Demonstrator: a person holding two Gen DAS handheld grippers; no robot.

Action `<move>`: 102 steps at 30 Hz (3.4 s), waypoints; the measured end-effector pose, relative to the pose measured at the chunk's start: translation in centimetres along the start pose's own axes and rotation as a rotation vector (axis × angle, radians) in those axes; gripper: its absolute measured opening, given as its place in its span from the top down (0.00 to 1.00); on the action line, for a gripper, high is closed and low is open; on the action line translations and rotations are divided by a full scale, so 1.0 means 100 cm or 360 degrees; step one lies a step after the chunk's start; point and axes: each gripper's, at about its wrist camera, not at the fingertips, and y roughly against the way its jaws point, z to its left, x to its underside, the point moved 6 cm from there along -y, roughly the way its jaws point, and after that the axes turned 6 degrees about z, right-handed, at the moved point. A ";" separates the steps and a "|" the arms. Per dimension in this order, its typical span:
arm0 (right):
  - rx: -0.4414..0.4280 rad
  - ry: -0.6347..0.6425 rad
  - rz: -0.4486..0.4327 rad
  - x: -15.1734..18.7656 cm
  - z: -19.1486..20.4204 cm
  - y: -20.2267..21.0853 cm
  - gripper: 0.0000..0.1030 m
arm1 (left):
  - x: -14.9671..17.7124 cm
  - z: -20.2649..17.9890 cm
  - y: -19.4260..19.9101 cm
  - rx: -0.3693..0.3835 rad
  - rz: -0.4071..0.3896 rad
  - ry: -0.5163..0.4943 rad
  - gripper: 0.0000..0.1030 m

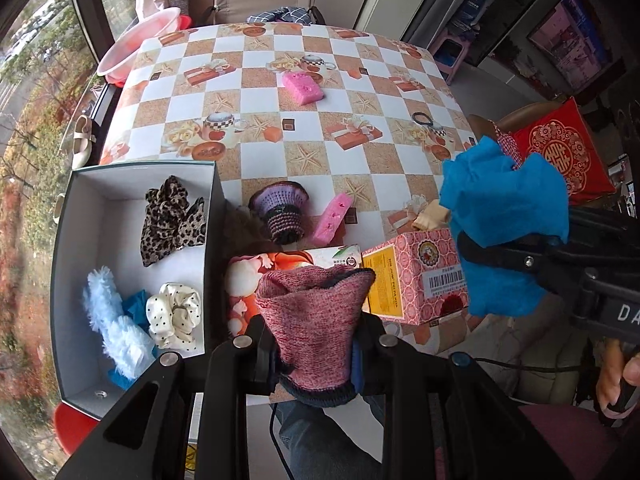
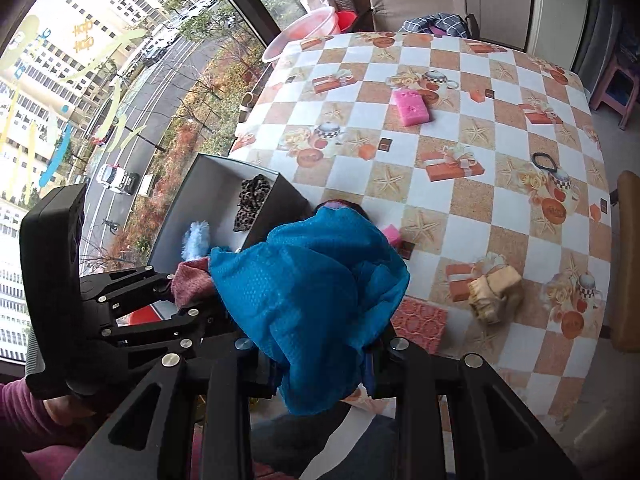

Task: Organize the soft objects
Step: 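Carry the pink sock and blue cloth over the white box with both tools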

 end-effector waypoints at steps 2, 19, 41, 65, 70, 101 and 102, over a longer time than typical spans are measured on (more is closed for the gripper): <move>-0.0024 0.0040 0.0010 -0.001 0.017 -0.004 0.71 | 0.006 0.009 0.006 -0.0007 -0.0025 0.0034 0.73; -0.0051 0.0369 0.0101 -0.008 0.110 -0.036 0.71 | 0.037 0.075 0.037 -0.0053 -0.0171 0.0310 0.72; -0.0043 0.0411 0.0130 -0.010 0.130 -0.046 0.71 | 0.048 0.098 0.050 -0.0062 -0.0222 0.0392 0.72; -0.0042 0.0398 0.0130 -0.010 0.126 -0.046 0.71 | 0.047 0.101 0.049 -0.0060 -0.0221 0.0395 0.72; -0.0045 0.0394 0.0131 -0.009 0.125 -0.045 0.71 | 0.047 0.101 0.049 -0.0060 -0.0219 0.0395 0.72; -0.0023 0.0469 0.0234 -0.018 0.140 -0.066 0.71 | 0.068 0.156 0.038 -0.0112 -0.0224 0.0654 0.72; -0.0023 0.0480 0.0242 -0.019 0.143 -0.068 0.71 | 0.069 0.158 0.036 -0.0112 -0.0215 0.0664 0.72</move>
